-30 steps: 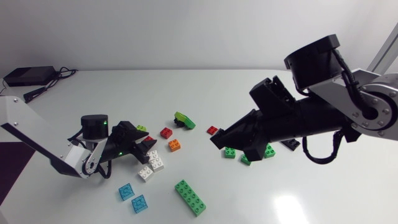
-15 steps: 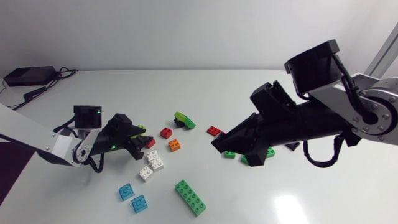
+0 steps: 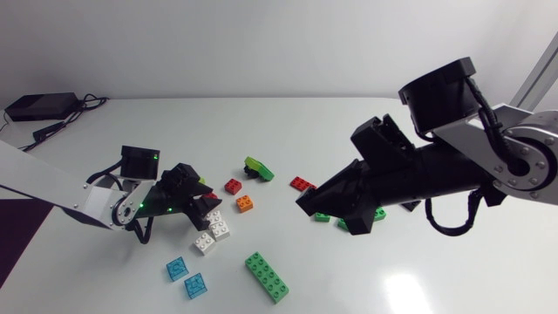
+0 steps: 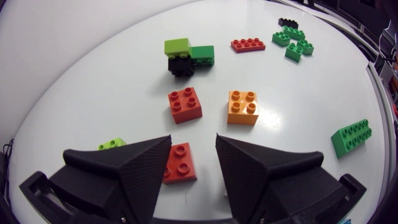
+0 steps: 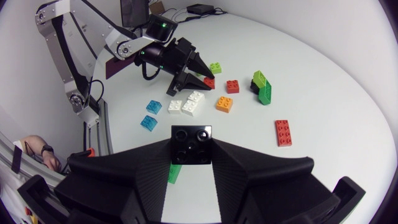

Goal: Separate the duplo bricks

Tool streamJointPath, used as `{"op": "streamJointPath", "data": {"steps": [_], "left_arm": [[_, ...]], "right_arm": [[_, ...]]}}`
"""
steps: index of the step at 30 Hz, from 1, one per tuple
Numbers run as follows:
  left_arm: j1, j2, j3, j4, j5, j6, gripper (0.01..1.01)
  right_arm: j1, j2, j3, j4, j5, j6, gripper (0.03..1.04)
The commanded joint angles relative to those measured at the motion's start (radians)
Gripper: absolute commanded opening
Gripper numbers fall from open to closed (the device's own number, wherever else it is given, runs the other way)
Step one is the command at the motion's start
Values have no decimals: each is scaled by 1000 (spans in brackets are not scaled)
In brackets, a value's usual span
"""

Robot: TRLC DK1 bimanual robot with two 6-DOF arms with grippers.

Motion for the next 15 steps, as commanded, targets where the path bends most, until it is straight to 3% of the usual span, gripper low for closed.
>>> {"op": "streamJointPath", "data": {"steps": [1,15], "left_arm": [[6,8,44,-21,-9,29,466],[29,11,67,-113,-32,52,444]], "right_arm": [[-4,-10,-37,-3,-4,-16,251],[-1,-8,-52,11,-5,-11,251]]}}
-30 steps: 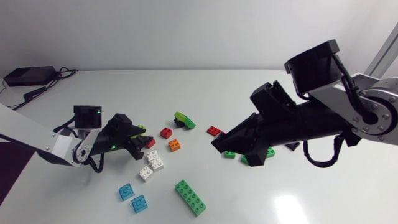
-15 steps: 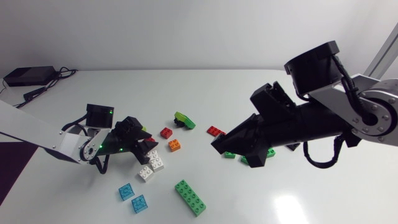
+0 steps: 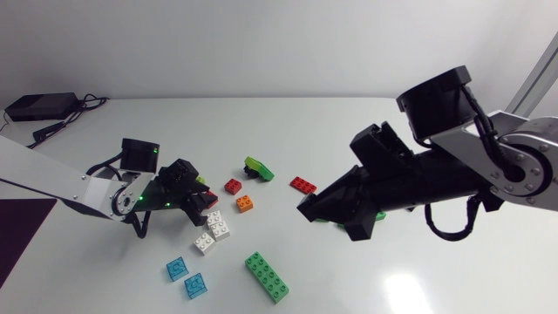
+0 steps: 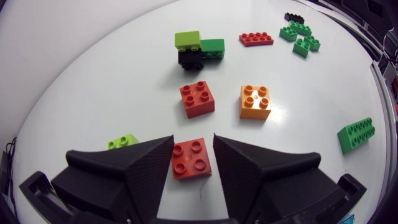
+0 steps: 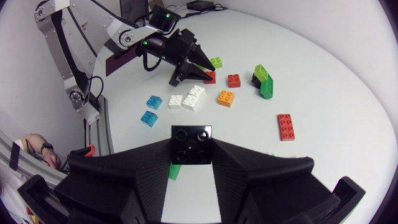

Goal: Separate the duplo bricks

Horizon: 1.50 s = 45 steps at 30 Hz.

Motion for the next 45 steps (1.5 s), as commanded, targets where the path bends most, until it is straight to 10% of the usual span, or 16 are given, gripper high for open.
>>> {"op": "streamJointPath", "data": {"steps": [1,45], "left_arm": [[6,12,15,-18,-3,22,444],[-26,14,86,-252,-67,15,643]], "right_arm": [[-1,-7,-29,7,-5,-11,251],[12,-15,-17,0,-5,5,251]]}}
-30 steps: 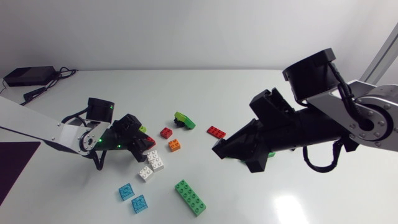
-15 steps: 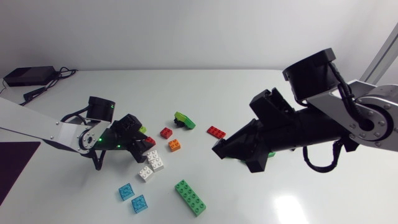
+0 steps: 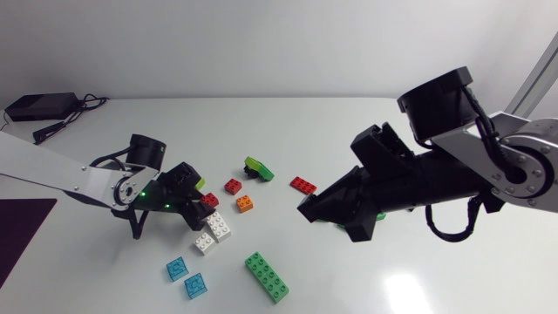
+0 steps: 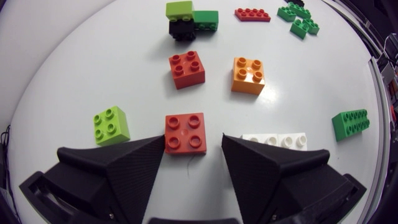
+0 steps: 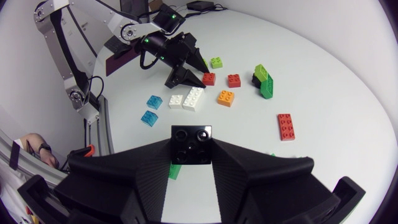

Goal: Separate the duplo bricks

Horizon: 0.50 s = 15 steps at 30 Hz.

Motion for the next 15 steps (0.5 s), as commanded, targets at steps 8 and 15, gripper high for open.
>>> {"op": "streamJointPath", "data": {"steps": [8,15], "left_arm": [[-24,65,59,-8,-13,-17,225],[-27,81,139,-28,-16,-31,215]], "right_arm": [[10,-17,-24,1,-3,6,251],[10,-20,-28,3,-5,6,251]]}}
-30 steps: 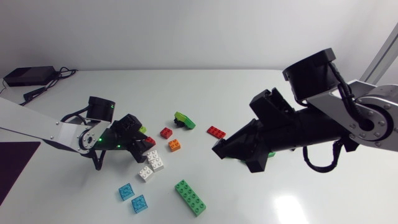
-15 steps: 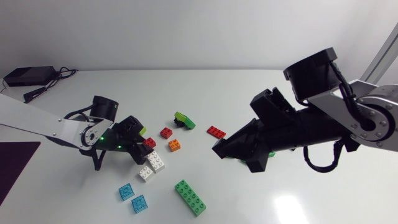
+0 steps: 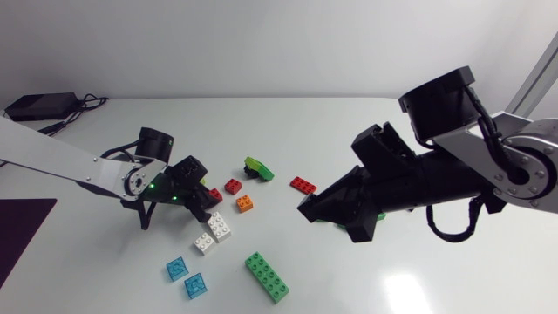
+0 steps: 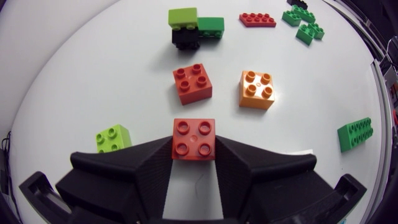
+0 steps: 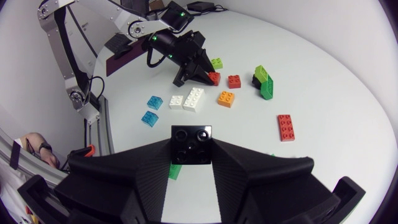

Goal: Separate the duplo bricks

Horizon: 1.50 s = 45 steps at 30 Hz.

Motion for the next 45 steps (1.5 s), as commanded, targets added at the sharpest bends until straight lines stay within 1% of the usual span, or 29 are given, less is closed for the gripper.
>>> {"op": "streamJointPath", "data": {"steps": [1,2,9,17,18,19,20,22,23,24,25,28,34,40,45], "left_arm": [[-12,42,80,-29,-4,-26,215],[-15,56,105,-48,-2,-28,215],[-58,117,172,-69,-10,-54,215],[-64,142,194,-83,-13,-58,221],[-61,143,191,-85,-13,-57,292],[-58,143,188,-85,-13,-55,418],[-55,139,183,-85,-13,-54,566],[-48,122,174,-88,-13,-51,807],[-45,110,169,-92,-13,-51,885],[-42,94,165,-95,-13,-49,943],[-41,79,160,-97,-13,-51,977],[-39,48,157,-112,-12,-54,984],[-68,5,142,-118,-12,-74,984],[-97,-4,163,-117,-10,-91,984],[-110,25,208,-115,-10,-101,984]], "right_arm": [[8,-12,-25,4,-5,7,251],[12,-12,-25,6,-5,7,251],[8,-20,-36,4,-3,7,251],[5,-15,-39,4,-3,3,252],[7,-11,-39,6,-5,1,252],[7,-8,-40,6,-5,1,252],[8,-6,-40,6,-5,1,252],[8,0,-40,7,-3,-2,252],[12,1,-40,7,-3,-3,252],[12,3,-42,7,-3,-5,252],[12,8,-45,7,0,-13,252],[15,23,-57,2,12,-33,252],[38,37,-126,-13,97,-105,252],[79,64,-187,-11,166,-146,252],[150,127,-241,58,245,-145,254]]}}
